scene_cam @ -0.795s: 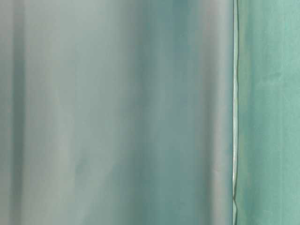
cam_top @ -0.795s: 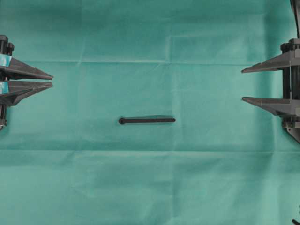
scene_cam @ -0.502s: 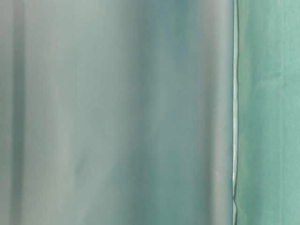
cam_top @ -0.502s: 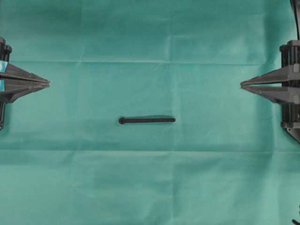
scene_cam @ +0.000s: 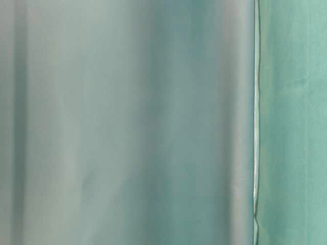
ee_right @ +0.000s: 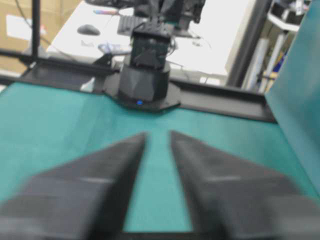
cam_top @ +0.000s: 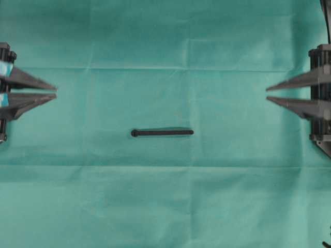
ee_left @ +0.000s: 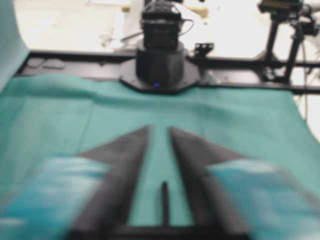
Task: Peel off the Velcro with your right arm.
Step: 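Move the left gripper toward the black Velcro strap on the table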
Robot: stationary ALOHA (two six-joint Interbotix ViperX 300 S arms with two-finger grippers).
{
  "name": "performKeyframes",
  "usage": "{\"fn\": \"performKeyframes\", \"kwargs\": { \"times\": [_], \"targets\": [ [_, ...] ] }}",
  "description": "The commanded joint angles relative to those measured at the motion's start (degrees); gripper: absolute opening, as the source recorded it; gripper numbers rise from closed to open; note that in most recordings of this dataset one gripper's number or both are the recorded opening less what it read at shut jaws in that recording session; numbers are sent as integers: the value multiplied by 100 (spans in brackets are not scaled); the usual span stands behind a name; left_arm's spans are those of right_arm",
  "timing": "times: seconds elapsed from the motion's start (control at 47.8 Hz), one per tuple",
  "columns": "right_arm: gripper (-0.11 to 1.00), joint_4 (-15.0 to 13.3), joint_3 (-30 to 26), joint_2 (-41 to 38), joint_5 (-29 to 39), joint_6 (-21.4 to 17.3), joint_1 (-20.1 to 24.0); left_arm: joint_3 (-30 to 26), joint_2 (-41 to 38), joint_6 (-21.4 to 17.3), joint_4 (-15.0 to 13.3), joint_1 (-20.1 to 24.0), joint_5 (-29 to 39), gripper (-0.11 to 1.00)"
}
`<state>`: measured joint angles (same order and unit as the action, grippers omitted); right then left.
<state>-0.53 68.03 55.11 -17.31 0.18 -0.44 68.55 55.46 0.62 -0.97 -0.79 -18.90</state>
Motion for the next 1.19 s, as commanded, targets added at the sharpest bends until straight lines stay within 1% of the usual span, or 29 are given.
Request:
{"fn": "performKeyframes", "kwargs": {
  "times": [0.0,0.105,0.146,0.188,0.356,0.586,0.732,0.962,1.172],
  "targets": [
    [15,-9,-62,0,-53,9,-18,-105,-53,-9,-18,-18,-62,49],
    [42,-9,-70,-18,-53,9,-26,-132,-105,0,-18,-18,-62,79],
    [44,-18,-70,-18,-53,9,-35,-167,-158,-9,-18,-18,-70,88],
    [44,-9,-79,-18,-62,9,-53,-220,-229,0,-18,-18,-79,91],
    [44,-9,-88,-97,-105,9,-88,-492,-826,-9,-18,-18,-237,91],
    [44,-18,-79,-97,-141,9,-79,-1055,-1837,-9,-18,-26,-492,91],
    [44,-9,-62,-97,-149,9,-88,-1485,-2479,-9,-18,-62,-536,91],
    [44,-18,-26,-105,-211,18,-88,-2004,-3199,-18,-18,-79,-536,90],
    [44,-9,-26,-105,-211,18,-88,-2391,-3656,-26,-18,-79,-483,90]
  ]
}}
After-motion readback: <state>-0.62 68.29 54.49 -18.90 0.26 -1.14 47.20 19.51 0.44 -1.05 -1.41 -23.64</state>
